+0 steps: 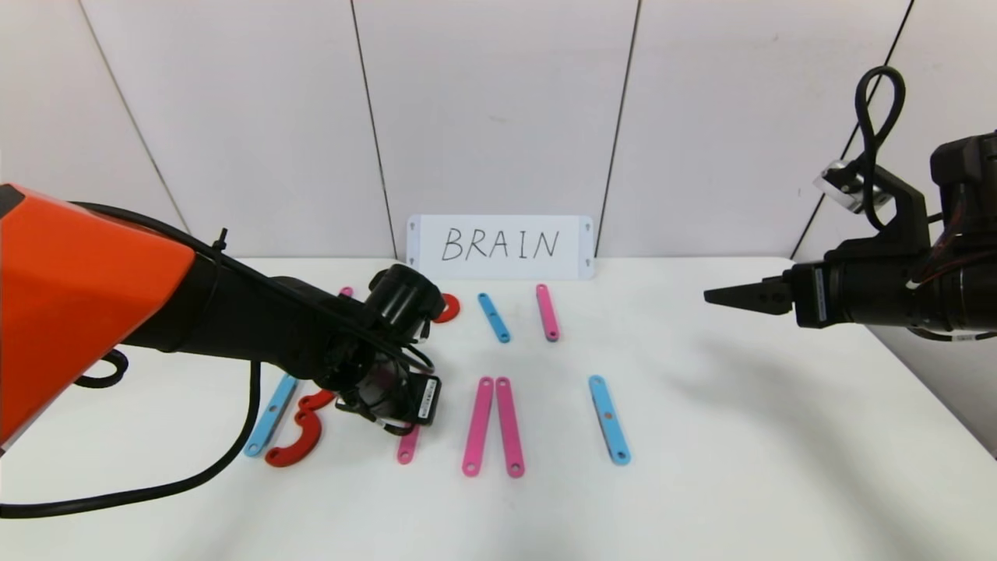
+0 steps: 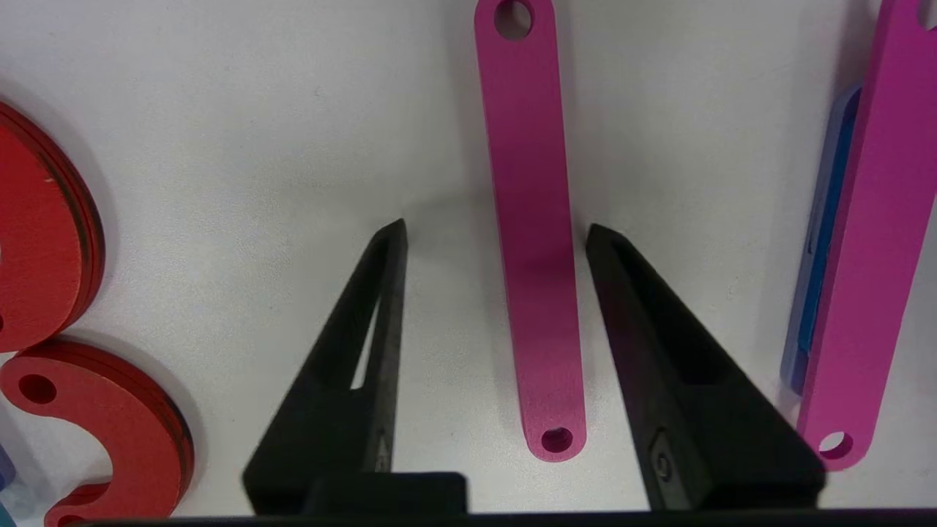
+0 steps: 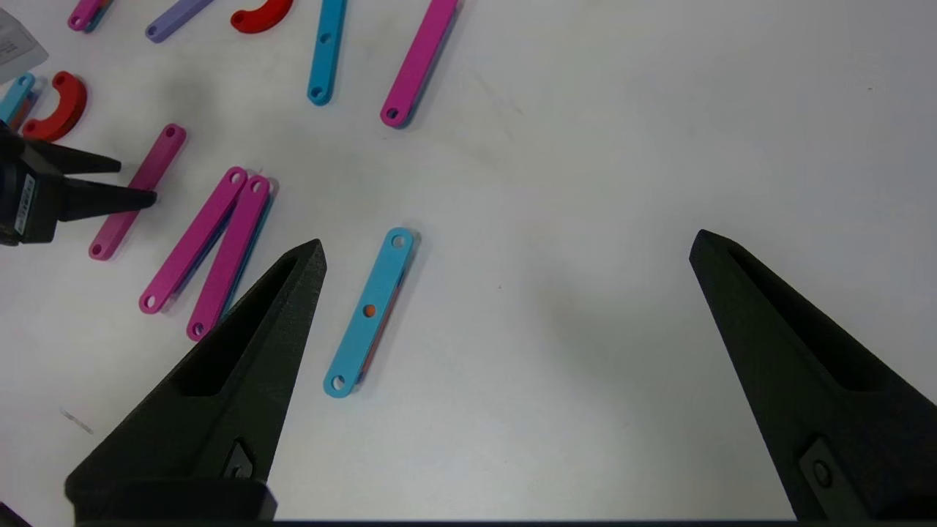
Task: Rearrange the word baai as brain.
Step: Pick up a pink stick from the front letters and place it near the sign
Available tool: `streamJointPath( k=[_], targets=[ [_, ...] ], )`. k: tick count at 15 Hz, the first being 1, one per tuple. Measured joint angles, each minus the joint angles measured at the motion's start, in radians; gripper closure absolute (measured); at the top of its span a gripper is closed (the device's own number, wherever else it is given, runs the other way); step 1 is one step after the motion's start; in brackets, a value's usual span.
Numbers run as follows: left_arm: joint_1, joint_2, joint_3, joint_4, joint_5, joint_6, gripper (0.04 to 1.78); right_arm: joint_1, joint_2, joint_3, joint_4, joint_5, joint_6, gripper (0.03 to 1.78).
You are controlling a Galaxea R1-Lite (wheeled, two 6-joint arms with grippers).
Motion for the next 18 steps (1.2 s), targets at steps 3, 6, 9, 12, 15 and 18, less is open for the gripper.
streamJointPath(
  k=[3, 6, 9, 12, 15, 18],
  targets=[
    [0.0, 0.0, 0.0, 0.0, -0.001, 0.0, 1.48, 0.001, 0.0, 0.003, 0.0, 0.001, -0.002, 0.07],
    [0.0, 0.001, 0.0, 0.0, -0.001, 0.0, 1.54, 0.002, 0.0, 0.003, 0.0, 0.0, -0.002, 0.07],
    [0.0, 0.0, -0.004, 0.002, -0.001, 0.001, 1.54, 0.003, 0.0, 0.004, 0.0, 0.0, -0.001, 0.07],
    [0.002, -0.009, -0.033, 0.002, -0.002, 0.006, 1.54, 0.003, -0.001, 0.004, 0.0, 0.0, -0.001, 0.07],
    [0.004, -0.014, -0.109, 0.013, -0.002, 0.007, 1.54, 0.003, -0.003, 0.004, 0.0, 0.0, -0.002, 0.07],
    [0.011, 0.002, -0.216, 0.02, -0.001, 0.011, 1.54, 0.003, -0.004, 0.005, 0.0, 0.0, -0.002, 0.07]
  ],
)
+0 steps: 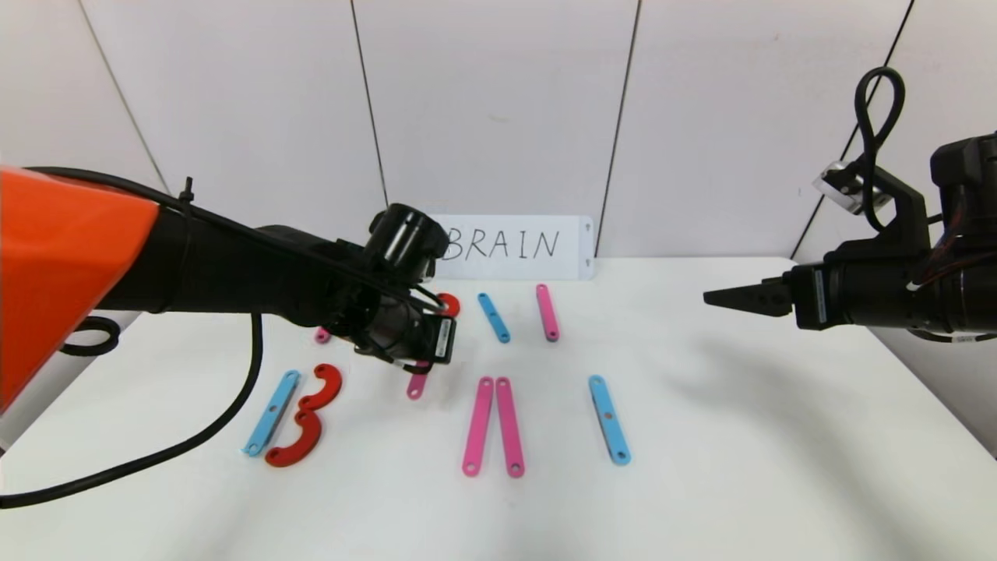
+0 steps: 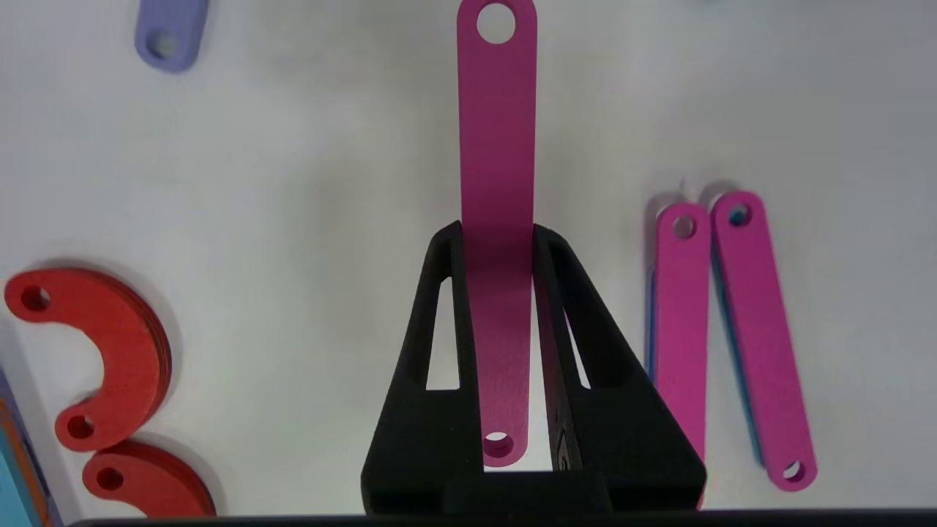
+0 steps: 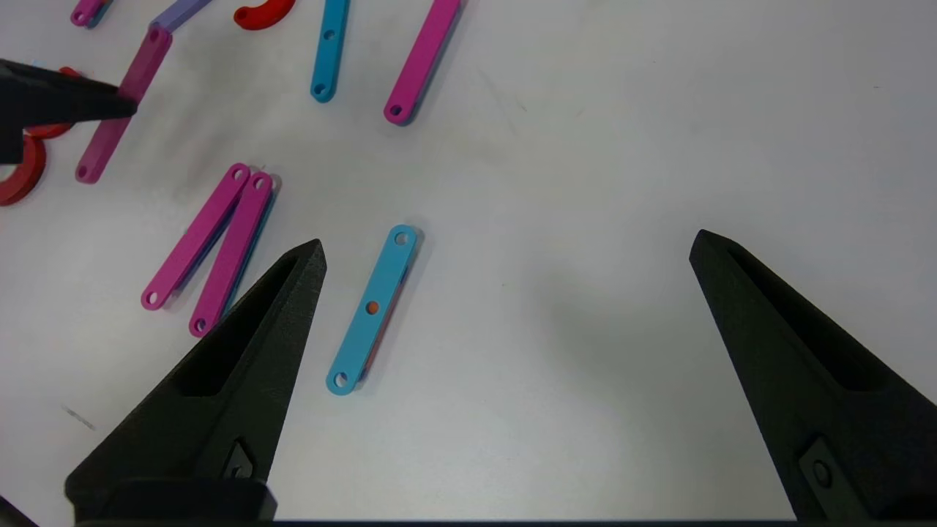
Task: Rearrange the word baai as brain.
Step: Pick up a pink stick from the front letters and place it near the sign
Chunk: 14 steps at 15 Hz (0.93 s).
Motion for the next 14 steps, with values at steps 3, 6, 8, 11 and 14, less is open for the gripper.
streamJointPath(
  k=[3, 6, 8, 11, 14],
  targets=[
    [0.004, 0.043, -0.104, -0.007, -0.001, 0.001, 1.54, 0.0, -0.003, 0.001, 0.0, 0.0, 0.0, 0.07],
    [0.0, 0.093, -0.204, -0.005, -0.003, -0.003, 1.54, -0.001, -0.004, 0.001, 0.0, 0.0, 0.0, 0.07],
    [-0.012, 0.123, -0.253, -0.009, -0.004, -0.002, 1.54, -0.002, -0.007, 0.001, 0.001, 0.0, 0.0, 0.07],
    [-0.03, 0.169, -0.325, -0.011, -0.005, 0.002, 1.54, -0.004, -0.016, 0.002, 0.002, -0.001, 0.001, 0.07],
    [-0.048, 0.225, -0.408, -0.012, -0.008, 0.003, 1.54, -0.008, -0.024, 0.005, 0.002, -0.005, 0.001, 0.07]
  ],
)
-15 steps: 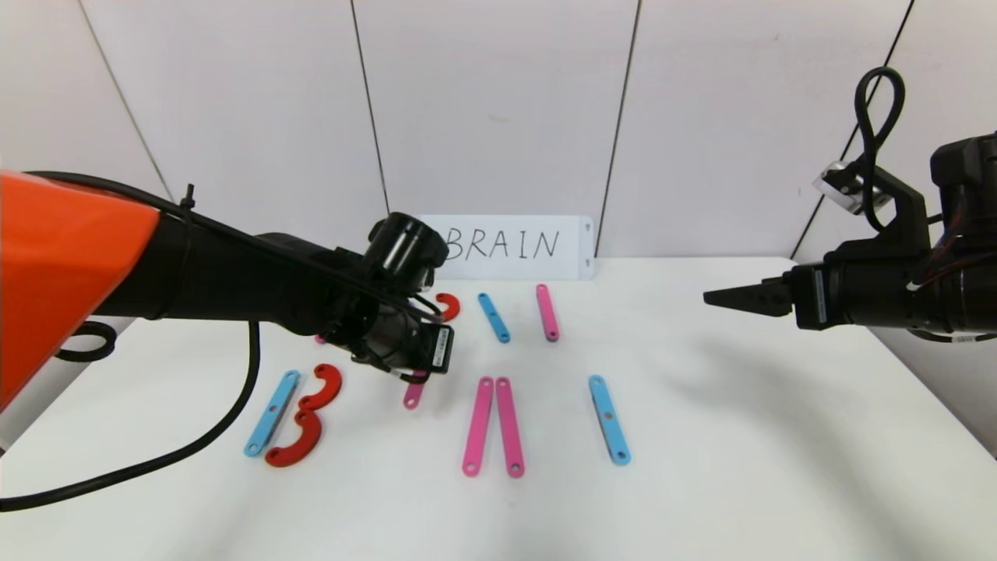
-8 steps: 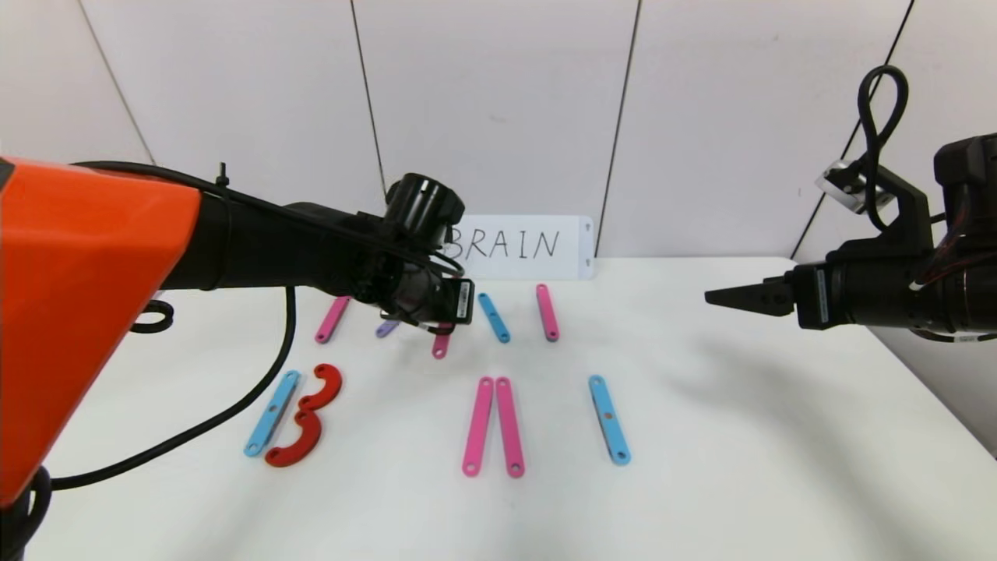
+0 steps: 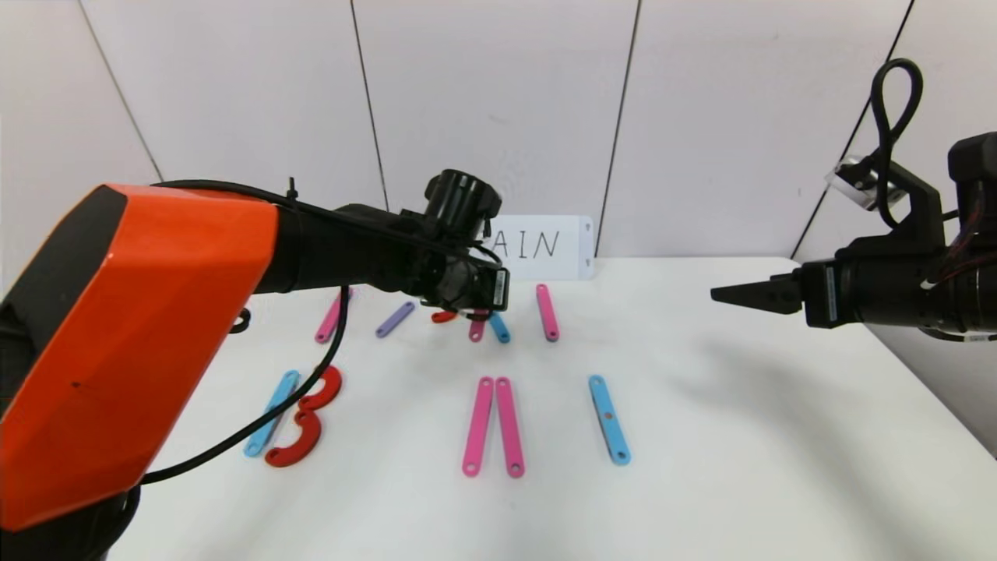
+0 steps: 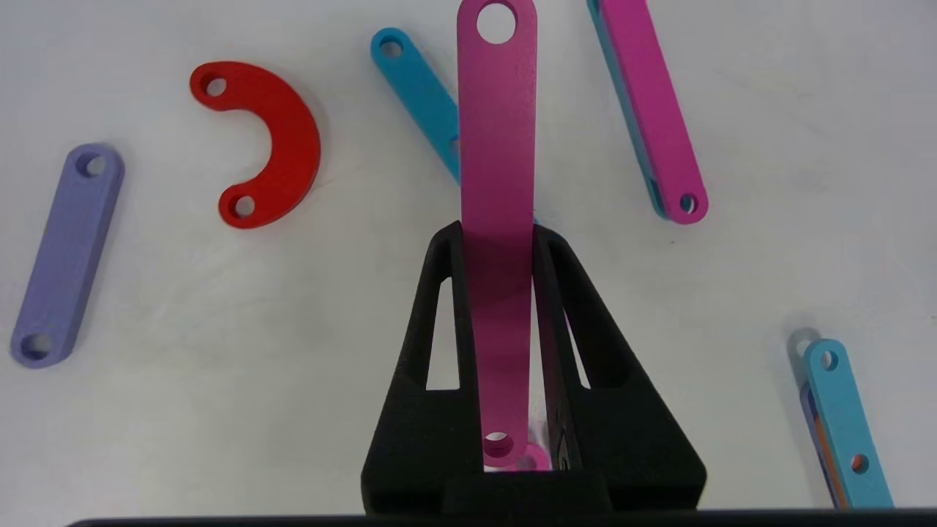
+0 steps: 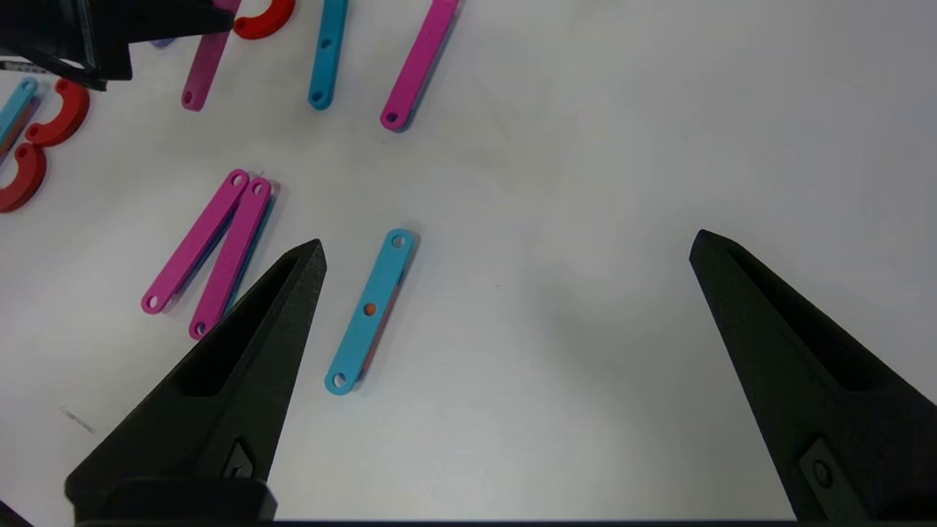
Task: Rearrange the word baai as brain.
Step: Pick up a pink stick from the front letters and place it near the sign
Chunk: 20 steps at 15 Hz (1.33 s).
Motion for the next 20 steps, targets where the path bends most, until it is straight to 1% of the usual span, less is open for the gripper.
streamJointPath(
  k=[5, 8, 10, 12, 17, 20],
  targets=[
    [-0.047, 0.094, -0.117, -0.011, 0.0, 0.017, 1.54, -0.004, -0.016, 0.001, 0.0, -0.003, 0.0, 0.07],
    [-0.077, 0.131, -0.129, -0.071, -0.01, 0.057, 1.54, -0.004, -0.029, 0.002, 0.0, -0.003, 0.0, 0.07],
    [-0.095, 0.151, -0.13, -0.113, -0.032, 0.062, 1.54, -0.005, -0.039, 0.005, -0.001, -0.003, 0.0, 0.07],
    [-0.109, 0.162, -0.127, -0.163, -0.075, 0.062, 1.54, -0.005, -0.054, 0.01, -0.001, -0.002, -0.001, 0.07],
    [-0.119, 0.172, -0.125, -0.181, -0.231, 0.051, 1.54, -0.004, -0.076, 0.016, -0.001, -0.001, 0.0, 0.07],
    [-0.118, 0.194, -0.126, -0.233, -0.243, 0.052, 1.54, -0.01, -0.087, 0.016, 0.0, -0.001, -0.001, 0.07]
  ],
)
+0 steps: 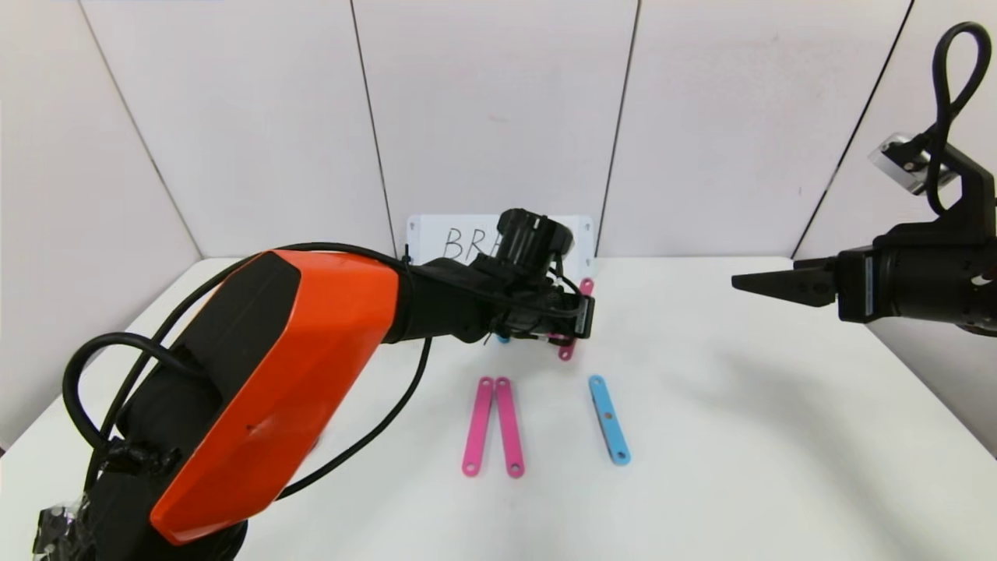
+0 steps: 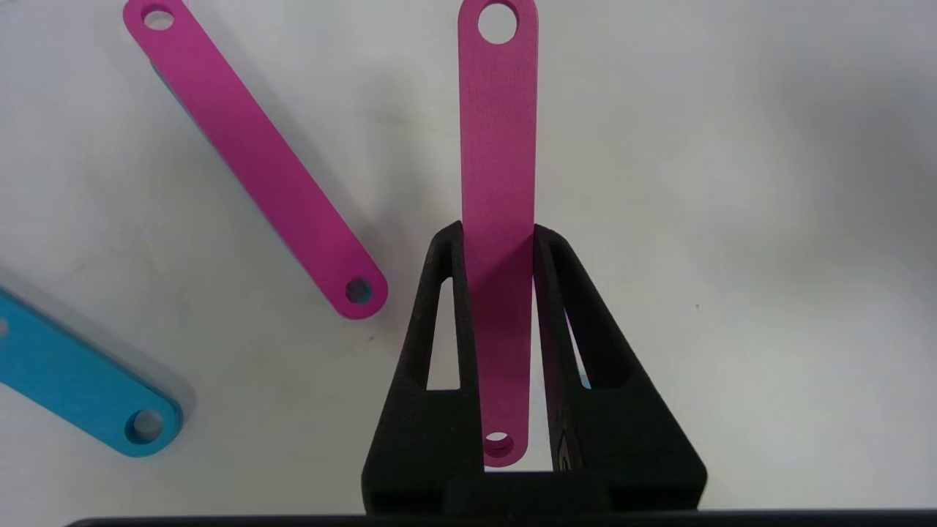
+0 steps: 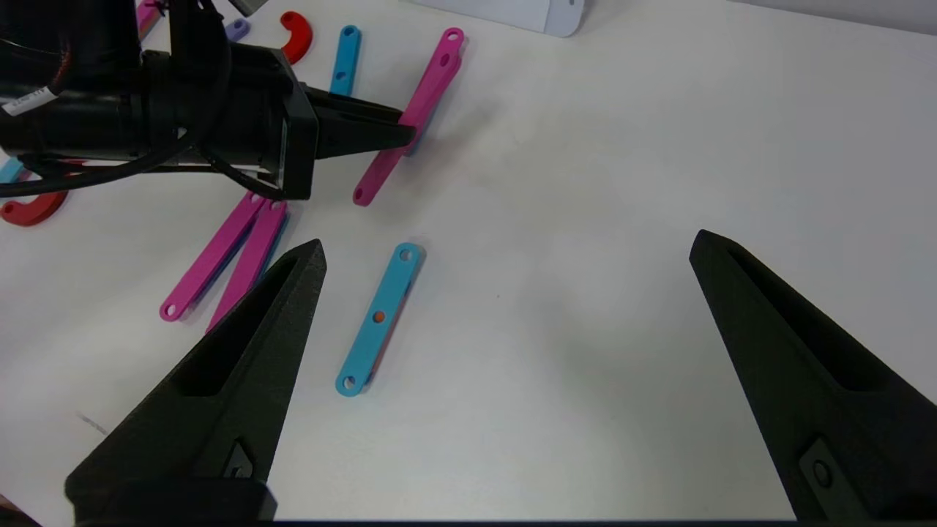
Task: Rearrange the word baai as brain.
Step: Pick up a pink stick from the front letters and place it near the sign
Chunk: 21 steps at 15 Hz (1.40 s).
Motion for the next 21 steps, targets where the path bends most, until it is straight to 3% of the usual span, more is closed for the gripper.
streamJointPath(
  k=[8, 21],
  targets=[
    [-0.001, 0.062, -0.005, -0.115, -0.009, 0.012, 1.54, -0.008, -0.018, 0.009, -0.002, 0.001, -0.012, 0.07],
    [0.0, 0.084, -0.006, -0.116, -0.011, 0.018, 1.54, -0.007, -0.019, 0.019, -0.003, 0.003, -0.023, 0.07]
  ],
)
